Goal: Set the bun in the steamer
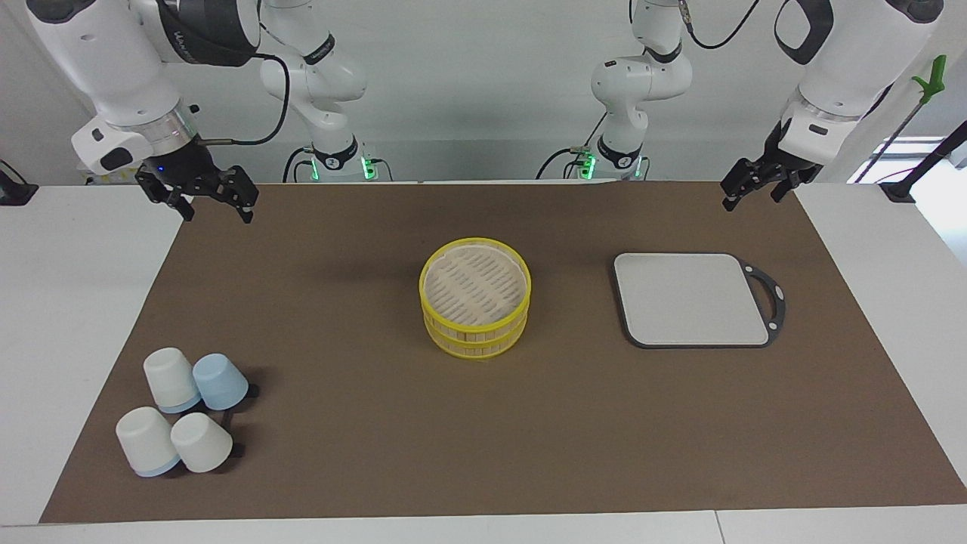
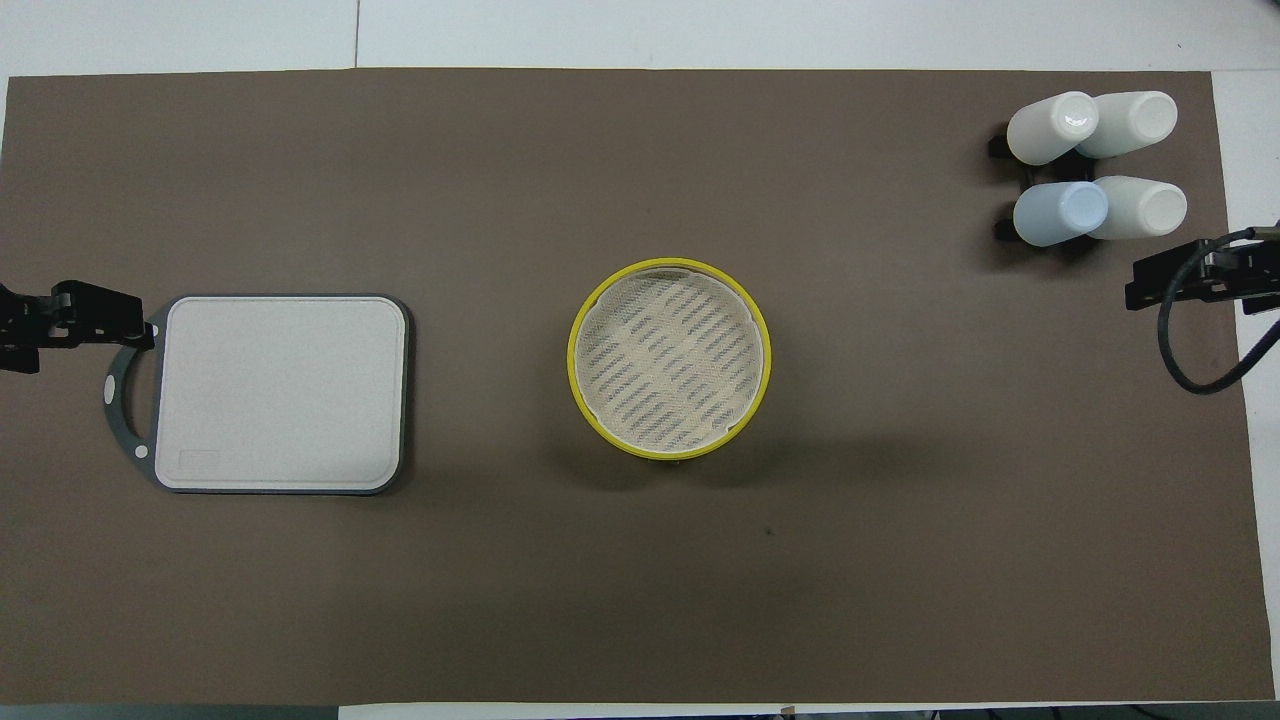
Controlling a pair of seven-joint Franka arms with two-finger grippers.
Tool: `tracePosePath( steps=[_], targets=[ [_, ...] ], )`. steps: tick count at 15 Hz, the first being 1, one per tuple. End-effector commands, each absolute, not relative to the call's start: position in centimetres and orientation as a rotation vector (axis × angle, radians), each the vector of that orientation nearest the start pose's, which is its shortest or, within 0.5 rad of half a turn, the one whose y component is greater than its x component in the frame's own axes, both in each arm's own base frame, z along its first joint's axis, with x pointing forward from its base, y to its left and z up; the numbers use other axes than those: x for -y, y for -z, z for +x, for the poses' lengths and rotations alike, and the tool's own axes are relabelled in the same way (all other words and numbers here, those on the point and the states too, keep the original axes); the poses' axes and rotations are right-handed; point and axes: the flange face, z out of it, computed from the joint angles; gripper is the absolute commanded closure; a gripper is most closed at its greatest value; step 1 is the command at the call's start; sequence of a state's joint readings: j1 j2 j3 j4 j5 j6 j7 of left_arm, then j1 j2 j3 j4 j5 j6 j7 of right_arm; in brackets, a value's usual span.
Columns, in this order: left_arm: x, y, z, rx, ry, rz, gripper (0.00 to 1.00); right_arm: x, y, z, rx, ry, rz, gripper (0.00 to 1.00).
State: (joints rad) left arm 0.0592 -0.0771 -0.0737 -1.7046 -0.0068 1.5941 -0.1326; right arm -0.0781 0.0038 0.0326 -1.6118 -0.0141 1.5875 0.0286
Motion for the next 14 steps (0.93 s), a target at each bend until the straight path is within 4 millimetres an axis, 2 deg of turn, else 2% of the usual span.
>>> tracePosePath(
  steps=[1, 14],
  targets=[
    [0.74, -60.92, 52.48, 0.187, -0.057, -3.142, 0.00, 2.84, -60.51, 55.10, -0.104, -0.029, -3.138, 0.00],
    [0.74, -60.92, 52.48, 0.187, -0.057, -3.142, 0.00, 2.24, -60.56, 54.92, -0.096, -0.036, -3.139, 0.00]
  ],
)
